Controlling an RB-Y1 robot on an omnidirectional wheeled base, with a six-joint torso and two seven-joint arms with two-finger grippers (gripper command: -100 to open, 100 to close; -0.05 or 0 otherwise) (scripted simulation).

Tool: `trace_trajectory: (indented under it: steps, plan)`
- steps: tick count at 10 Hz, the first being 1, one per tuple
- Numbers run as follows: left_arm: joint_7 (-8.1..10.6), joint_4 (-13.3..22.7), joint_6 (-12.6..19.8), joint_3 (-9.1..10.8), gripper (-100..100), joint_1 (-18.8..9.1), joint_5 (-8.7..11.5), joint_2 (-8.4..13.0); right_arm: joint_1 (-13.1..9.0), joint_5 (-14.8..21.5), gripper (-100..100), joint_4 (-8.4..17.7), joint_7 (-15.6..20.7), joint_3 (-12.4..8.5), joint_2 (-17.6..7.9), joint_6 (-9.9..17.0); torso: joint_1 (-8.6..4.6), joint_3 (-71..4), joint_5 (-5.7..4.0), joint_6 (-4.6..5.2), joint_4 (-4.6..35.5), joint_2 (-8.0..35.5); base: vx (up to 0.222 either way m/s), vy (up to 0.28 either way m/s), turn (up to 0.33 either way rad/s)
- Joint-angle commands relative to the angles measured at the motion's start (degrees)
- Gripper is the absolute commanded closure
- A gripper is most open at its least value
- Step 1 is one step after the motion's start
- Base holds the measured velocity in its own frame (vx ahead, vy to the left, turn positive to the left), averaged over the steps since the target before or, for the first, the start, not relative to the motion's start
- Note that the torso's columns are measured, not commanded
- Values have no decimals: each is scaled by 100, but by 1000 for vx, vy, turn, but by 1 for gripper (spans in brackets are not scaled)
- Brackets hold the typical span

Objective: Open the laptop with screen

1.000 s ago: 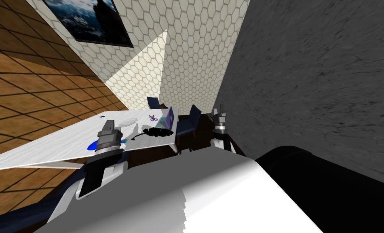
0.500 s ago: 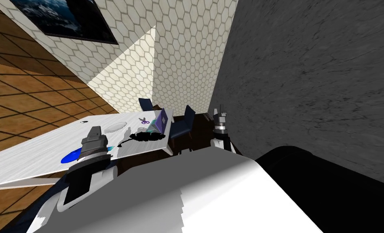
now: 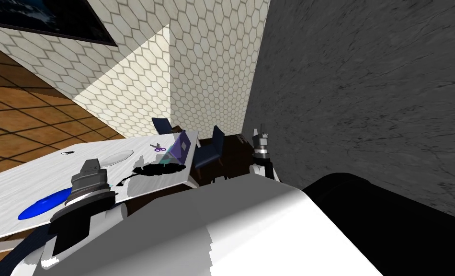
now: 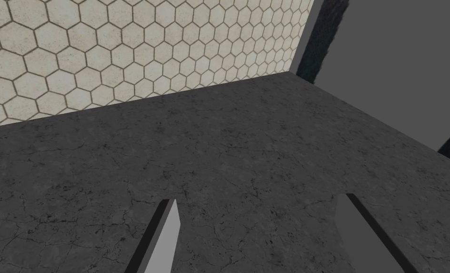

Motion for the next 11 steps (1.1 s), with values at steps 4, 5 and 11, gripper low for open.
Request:
trace_trajectory:
  steps: [4, 5, 11]
  plan:
    - [-508, 753, 162, 696, -100, -217, 213, -121, 0, 0, 0, 0, 0, 0, 0, 0, -11, 1, -4, -1, 0, 2, 73, -141, -127]
    - [-603, 881, 208, 808, -100, -256, 278, -140, 0, 0, 0, 0, 0, 0, 0, 0, -5, 1, -4, -3, 1, 4, 107, -159, -114]
    - [-1088, 1489, 443, 1226, -100, -435, 715, -224, 0, 0, 0, 0, 0, -1, -1, 0, 11, 12, 2, -1, 6, 20, 87, -111, -84]
